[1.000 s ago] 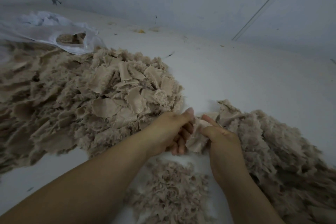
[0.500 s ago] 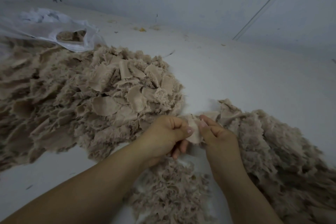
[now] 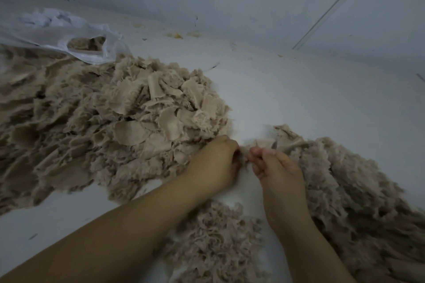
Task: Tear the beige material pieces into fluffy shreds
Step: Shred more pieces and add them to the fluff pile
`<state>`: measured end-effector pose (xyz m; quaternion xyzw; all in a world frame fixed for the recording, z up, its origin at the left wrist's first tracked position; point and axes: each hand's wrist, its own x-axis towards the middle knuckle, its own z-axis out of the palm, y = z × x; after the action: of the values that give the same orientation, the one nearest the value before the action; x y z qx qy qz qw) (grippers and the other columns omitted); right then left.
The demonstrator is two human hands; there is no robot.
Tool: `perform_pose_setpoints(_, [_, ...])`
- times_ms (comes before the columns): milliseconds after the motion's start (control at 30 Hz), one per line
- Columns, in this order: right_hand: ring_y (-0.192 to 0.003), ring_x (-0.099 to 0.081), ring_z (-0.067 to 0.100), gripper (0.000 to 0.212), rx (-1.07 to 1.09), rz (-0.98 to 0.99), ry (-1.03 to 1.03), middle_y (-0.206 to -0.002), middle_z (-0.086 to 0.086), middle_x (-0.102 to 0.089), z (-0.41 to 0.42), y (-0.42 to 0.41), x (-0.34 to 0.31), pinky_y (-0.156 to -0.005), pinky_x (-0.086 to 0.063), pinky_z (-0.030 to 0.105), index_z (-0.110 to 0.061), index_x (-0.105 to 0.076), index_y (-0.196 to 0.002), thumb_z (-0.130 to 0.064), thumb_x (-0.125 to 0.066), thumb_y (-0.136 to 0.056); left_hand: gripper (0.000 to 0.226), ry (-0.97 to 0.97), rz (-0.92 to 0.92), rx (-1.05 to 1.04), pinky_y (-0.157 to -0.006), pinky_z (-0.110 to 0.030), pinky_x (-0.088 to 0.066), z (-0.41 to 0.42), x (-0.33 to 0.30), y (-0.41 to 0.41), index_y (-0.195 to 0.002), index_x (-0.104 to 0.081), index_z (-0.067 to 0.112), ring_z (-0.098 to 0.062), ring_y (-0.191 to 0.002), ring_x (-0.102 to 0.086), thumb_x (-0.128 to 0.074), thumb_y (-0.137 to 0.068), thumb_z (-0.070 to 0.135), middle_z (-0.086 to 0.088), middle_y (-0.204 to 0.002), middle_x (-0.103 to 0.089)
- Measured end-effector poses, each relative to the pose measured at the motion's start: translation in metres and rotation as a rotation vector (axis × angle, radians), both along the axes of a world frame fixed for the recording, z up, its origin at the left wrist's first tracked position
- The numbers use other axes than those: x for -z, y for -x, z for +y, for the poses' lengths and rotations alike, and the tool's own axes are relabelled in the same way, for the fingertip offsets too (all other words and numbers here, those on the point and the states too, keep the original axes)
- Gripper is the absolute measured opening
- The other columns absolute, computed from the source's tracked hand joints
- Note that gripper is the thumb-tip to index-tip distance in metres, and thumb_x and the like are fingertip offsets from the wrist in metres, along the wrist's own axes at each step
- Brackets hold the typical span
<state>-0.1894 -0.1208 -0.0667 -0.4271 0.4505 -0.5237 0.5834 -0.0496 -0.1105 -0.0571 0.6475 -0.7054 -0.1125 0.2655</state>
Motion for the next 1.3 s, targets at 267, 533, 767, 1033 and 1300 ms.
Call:
perform_pose_setpoints(267, [-0.106, -0.068, 0.013, 0.03, -0.131, -0.282, -0.159, -0.118, 0.003, -0.069, -0.001, -0.005, -0.006, -0.092, -0.052, 0.025, -0.006, -0.059, -0.128, -0.02, -0.045, -0.105, 0.012, 0.148, -0.082, 0.186, -0.071, -0.046, -0.047, 0.01, 0.015, 0.002, -0.088, -0.065, 0.001, -0.026, -0.078, -0.054, -0.053, -0.09, -0.002, -0.01, -0.088, -0.052])
perform_pose_setpoints(533, [-0.097, -0.065, 0.006, 0.033, -0.064, -0.289, -0.211, -0.109, -0.002, -0.064, -0.003, -0.001, -0.003, -0.085, -0.052, 0.022, -0.007, -0.052, -0.135, -0.019, -0.046, -0.106, 0.011, 0.415, 0.25, 0.039, -0.069, -0.023, -0.048, 0.027, -0.004, -0.013, -0.078, -0.067, 0.0, -0.015, -0.075, -0.056, -0.064, -0.086, -0.006, -0.006, -0.078, -0.062])
perform_pose_setpoints(767, [-0.1, -0.072, 0.016, 0.015, -0.097, -0.195, -0.121, -0.098, 0.004, -0.076, -0.004, 0.001, 0.004, -0.087, -0.056, 0.026, -0.008, -0.072, -0.103, -0.016, -0.059, -0.099, 0.009, 0.627, 0.298, 0.008, -0.089, -0.013, -0.045, 0.035, -0.009, -0.009, -0.088, -0.071, -0.005, -0.011, -0.097, -0.061, -0.065, -0.085, -0.011, -0.012, -0.099, -0.068])
perform_pose_setpoints(1033, [-0.124, -0.058, 0.02, 0.017, -0.154, 0.015, -0.06, -0.13, 0.007, -0.064, -0.004, 0.001, 0.01, -0.111, -0.044, 0.045, -0.02, -0.079, -0.102, -0.025, -0.063, -0.097, 0.009, 0.583, 0.389, 0.052, -0.089, -0.017, -0.047, 0.037, -0.007, -0.007, -0.088, -0.072, -0.004, -0.012, -0.1, -0.061, -0.066, -0.083, -0.009, -0.012, -0.104, -0.065])
perform_pose_setpoints(1300, [-0.128, -0.056, 0.006, 0.03, -0.188, 0.128, -0.03, -0.139, -0.007, -0.061, -0.004, 0.001, 0.013, -0.113, -0.041, 0.036, -0.026, -0.065, -0.128, -0.034, -0.058, -0.1, 0.018, 0.231, 0.87, -0.139, -0.056, -0.026, -0.05, 0.031, -0.001, -0.001, -0.067, -0.066, 0.002, -0.013, -0.062, -0.061, -0.077, -0.081, 0.004, -0.003, -0.069, -0.065])
